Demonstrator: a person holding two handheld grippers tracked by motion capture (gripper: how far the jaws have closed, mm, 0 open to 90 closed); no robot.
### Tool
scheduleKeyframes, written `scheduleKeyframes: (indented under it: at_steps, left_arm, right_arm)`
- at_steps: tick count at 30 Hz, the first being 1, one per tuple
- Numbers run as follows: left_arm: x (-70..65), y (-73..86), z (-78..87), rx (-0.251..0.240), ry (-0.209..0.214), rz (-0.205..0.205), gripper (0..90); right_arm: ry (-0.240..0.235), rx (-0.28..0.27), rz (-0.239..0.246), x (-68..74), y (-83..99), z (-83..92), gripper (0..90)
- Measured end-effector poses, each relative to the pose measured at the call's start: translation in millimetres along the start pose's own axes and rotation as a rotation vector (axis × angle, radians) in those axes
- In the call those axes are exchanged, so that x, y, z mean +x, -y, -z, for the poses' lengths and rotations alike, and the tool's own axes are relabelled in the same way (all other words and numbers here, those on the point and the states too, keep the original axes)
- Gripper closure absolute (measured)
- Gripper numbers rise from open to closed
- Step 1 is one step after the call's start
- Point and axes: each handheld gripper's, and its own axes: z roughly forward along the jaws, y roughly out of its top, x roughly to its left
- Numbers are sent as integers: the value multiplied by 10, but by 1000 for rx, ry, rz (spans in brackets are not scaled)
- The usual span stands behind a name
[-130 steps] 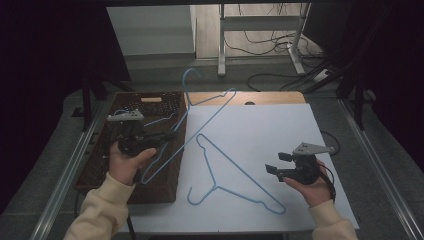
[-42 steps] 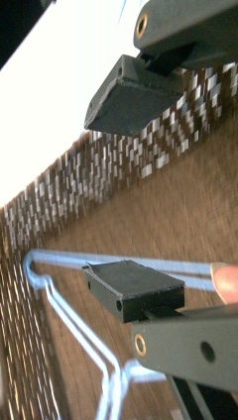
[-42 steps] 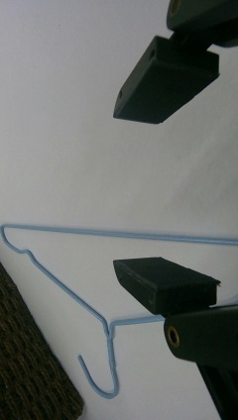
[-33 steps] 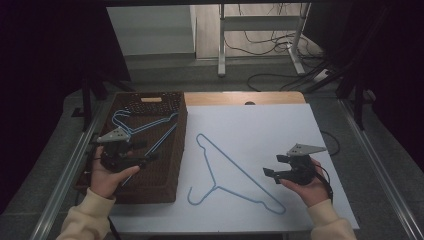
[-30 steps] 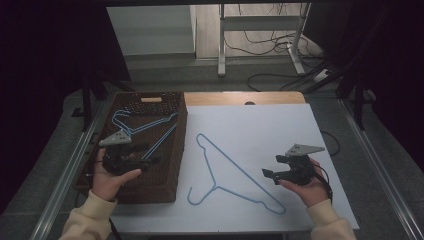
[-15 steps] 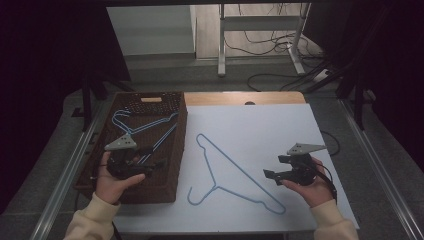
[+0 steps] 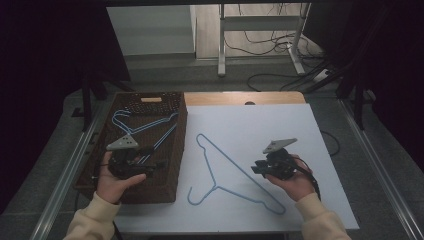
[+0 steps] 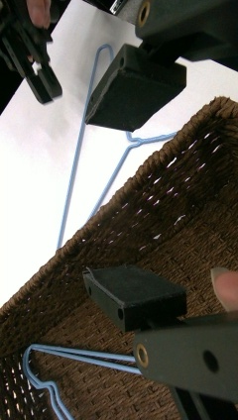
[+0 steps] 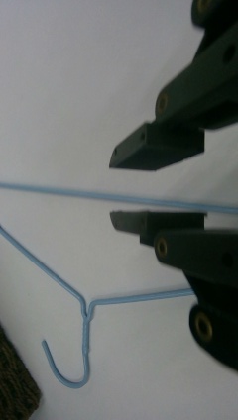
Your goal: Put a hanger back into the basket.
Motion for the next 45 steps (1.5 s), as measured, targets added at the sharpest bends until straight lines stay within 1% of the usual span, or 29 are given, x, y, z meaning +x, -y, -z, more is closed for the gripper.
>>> scheduleKeyframes:
  at_steps: [2,4,6,10,13,16,19,21,24,26,27,28,30,32,33,34,35,36,37,39,40,41,42,44,45]
  left_arm:
    - [7,1,0,-1,0,1,255]
    - [10,0,-2,-2,1,3,255]
    - [9,0,-5,-1,3,2,255]
    - [6,3,-17,4,6,-1,255]
    - [11,11,-29,8,8,-1,256]
    - [19,24,-41,14,8,0,255]
    - [18,31,-41,17,8,0,255]
    - [15,30,-37,17,7,-3,255]
    - [12,27,-35,16,4,-3,255]
    - [7,27,-36,16,4,-4,255]
    - [4,26,-36,17,4,-6,255]
    - [2,26,-36,18,4,-6,255]
    - [3,27,-35,19,4,-7,255]
    - [8,31,-35,20,3,-5,255]
    - [12,33,-36,20,2,-4,255]
    - [16,36,-38,22,2,-3,255]
    - [20,39,-40,22,1,-2,255]
    - [22,41,-41,24,1,-1,255]
    - [22,41,-41,24,1,-1,254]
    - [19,37,-40,23,1,-2,255]
    - [19,34,-41,23,0,-3,255]
    - [17,32,-45,24,0,-2,254]
    - [16,30,-51,24,1,-3,255]
    - [9,27,-62,28,1,-4,254]
    - [5,26,-67,29,2,-6,255]
  right_arm:
    - [-14,21,25,22,-90,-98,804]
    - [-28,42,39,38,-201,-227,860]
    - [-38,52,49,30,-313,-381,891]
    - [-43,90,37,16,-523,-752,898]
    - [-44,116,43,22,-617,-949,898]
    - [-33,133,36,11,-681,-1095,898]
    - [-17,151,16,-36,-691,-1178,898]
    - [-21,144,-2,-75,-680,-1196,899]
    - [21,146,-8,-104,-679,-1183,898]
    - [49,146,-21,-148,-671,-1166,899]
    - [71,146,-28,-180,-664,-1153,899]
    - [95,147,-40,-233,-652,-1131,899]
    - [120,143,-79,-321,-624,-1091,899]
    - [148,132,-124,-452,-578,-1014,899]
    - [157,127,-140,-494,-564,-986,899]
    - [185,132,-152,-550,-547,-944,899]
    - [223,143,-159,-608,-522,-910,899]
    - [229,147,-179,-682,-481,-875,899]
    - [219,139,-215,-754,-432,-844,899]
    - [208,109,-261,-847,-350,-773,899]
    - [177,84,-273,-864,-327,-740,899]
    - [163,76,-270,-852,-328,-728,899]
    - [153,72,-257,-816,-344,-725,899]
    - [104,63,-214,-711,-402,-757,899]
    - [96,65,-202,-673,-422,-779,899]
